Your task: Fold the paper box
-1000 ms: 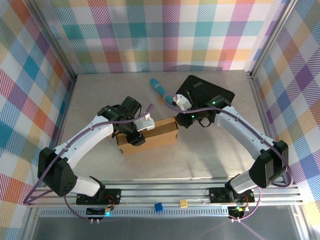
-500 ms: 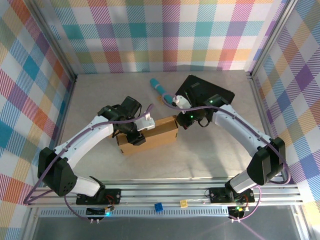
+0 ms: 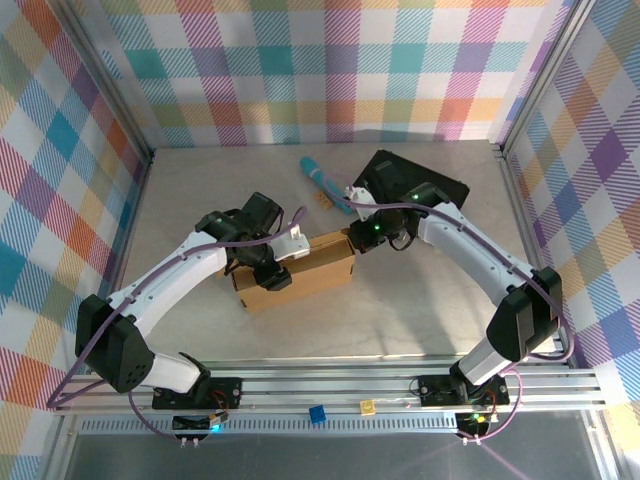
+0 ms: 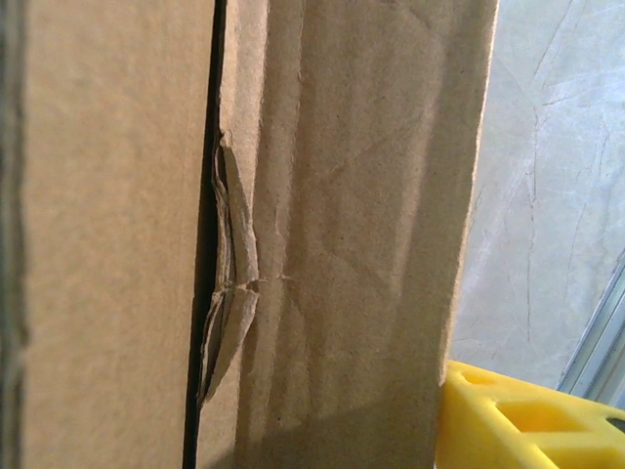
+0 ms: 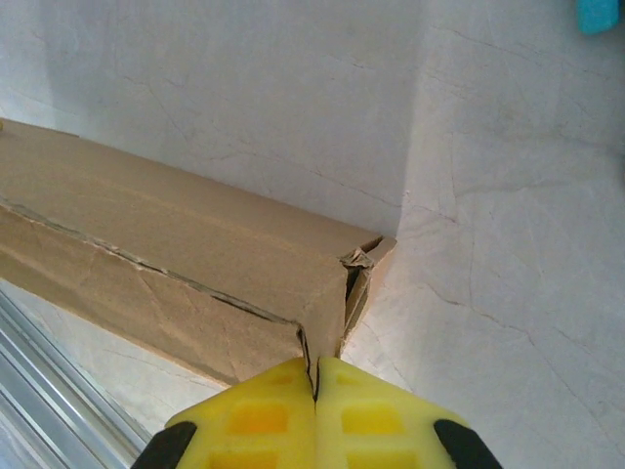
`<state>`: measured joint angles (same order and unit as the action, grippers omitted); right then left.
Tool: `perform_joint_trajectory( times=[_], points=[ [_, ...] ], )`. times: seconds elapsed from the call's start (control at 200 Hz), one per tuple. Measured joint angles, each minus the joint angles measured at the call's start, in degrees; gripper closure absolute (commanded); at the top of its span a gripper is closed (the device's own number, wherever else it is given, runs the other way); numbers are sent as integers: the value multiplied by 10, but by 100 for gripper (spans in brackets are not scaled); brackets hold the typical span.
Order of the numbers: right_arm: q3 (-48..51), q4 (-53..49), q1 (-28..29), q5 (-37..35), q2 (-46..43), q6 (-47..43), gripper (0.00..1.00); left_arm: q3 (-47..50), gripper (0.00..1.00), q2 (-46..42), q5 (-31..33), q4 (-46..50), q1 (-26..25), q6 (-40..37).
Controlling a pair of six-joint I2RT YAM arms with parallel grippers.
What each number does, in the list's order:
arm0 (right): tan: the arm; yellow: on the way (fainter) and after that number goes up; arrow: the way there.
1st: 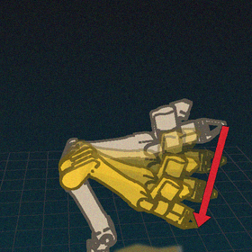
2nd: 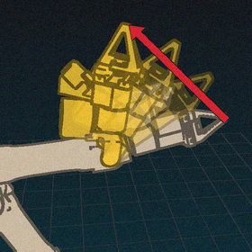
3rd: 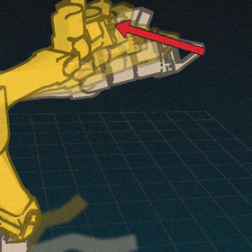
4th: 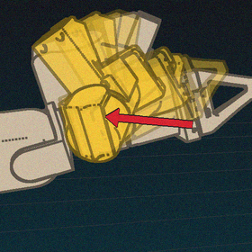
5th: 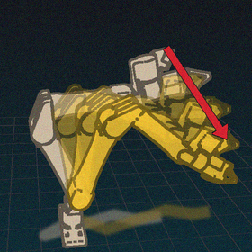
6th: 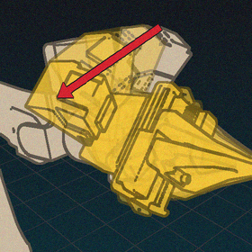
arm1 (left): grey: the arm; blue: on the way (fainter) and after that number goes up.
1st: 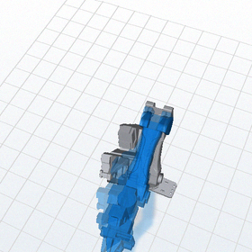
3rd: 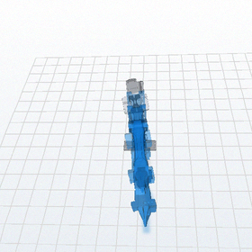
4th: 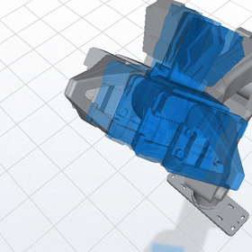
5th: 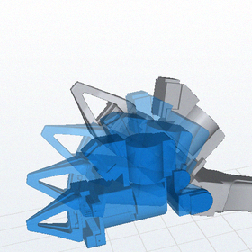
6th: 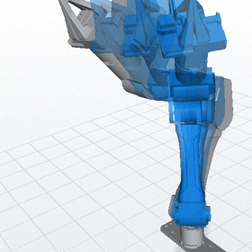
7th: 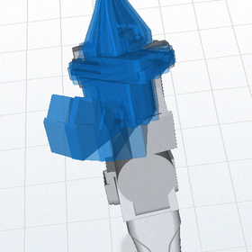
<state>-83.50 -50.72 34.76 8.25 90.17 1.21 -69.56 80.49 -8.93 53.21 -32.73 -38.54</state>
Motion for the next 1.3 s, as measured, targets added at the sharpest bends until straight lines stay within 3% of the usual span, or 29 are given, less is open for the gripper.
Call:
perform_joint_trajectory(
  times=[0.45, 0.945, 1.3],
  points=[
    [9, 26, 9, -18, -1, 89, 100, 0, 38, 0, 10, -10, 3, 7],
    [103, 138, 16, -34, -50, 119, 100, 0, 37, 0, 11, -22, 16, 17],
    [39, 94, 17, -42, -6, 160, 100, 0, 37, 5, 19, -27, 19, 18]
  ],
)
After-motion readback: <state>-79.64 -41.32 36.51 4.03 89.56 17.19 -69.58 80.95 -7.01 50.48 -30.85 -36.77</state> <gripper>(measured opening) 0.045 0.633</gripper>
